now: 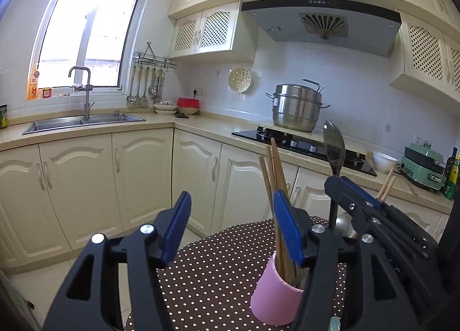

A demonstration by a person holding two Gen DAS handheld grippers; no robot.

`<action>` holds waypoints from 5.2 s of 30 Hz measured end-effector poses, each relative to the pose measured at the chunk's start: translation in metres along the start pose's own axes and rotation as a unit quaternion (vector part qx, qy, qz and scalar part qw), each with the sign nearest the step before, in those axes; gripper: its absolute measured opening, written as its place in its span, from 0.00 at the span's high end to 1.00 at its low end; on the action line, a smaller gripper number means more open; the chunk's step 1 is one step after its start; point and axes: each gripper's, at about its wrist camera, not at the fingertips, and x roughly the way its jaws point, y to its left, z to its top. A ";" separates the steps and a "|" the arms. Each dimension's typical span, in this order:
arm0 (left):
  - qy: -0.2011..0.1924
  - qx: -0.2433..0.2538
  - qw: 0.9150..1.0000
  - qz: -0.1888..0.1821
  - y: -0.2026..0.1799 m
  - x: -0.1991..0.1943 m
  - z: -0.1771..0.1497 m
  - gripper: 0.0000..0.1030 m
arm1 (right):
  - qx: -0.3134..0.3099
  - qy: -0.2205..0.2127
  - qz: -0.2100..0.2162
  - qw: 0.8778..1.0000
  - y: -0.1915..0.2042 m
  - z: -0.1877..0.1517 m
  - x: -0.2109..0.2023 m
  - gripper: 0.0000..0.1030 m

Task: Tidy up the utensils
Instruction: 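Open both tools to drop the chopstick and spoon into the cup, then return both tools to the pile and grasp a chopstick with the left tool, then grasp the light blue knife with the right tool while the left tool holds its chopstick, then lift the chopstick and the light blue knife up over the pink cup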

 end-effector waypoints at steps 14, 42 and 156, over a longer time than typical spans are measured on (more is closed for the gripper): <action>-0.005 0.001 1.000 0.002 -0.001 -0.020 0.008 0.36 | -0.009 0.009 -0.006 1.000 -0.005 0.008 -0.017 0.68; 0.227 0.085 0.966 -0.090 -0.063 -0.056 -0.058 0.28 | -0.007 0.116 -0.075 0.990 -0.051 -0.014 -0.117 0.37; 0.088 -0.016 0.980 -0.180 -0.039 -0.066 -0.046 0.95 | 0.062 0.220 0.010 0.974 -0.065 -0.031 -0.121 0.79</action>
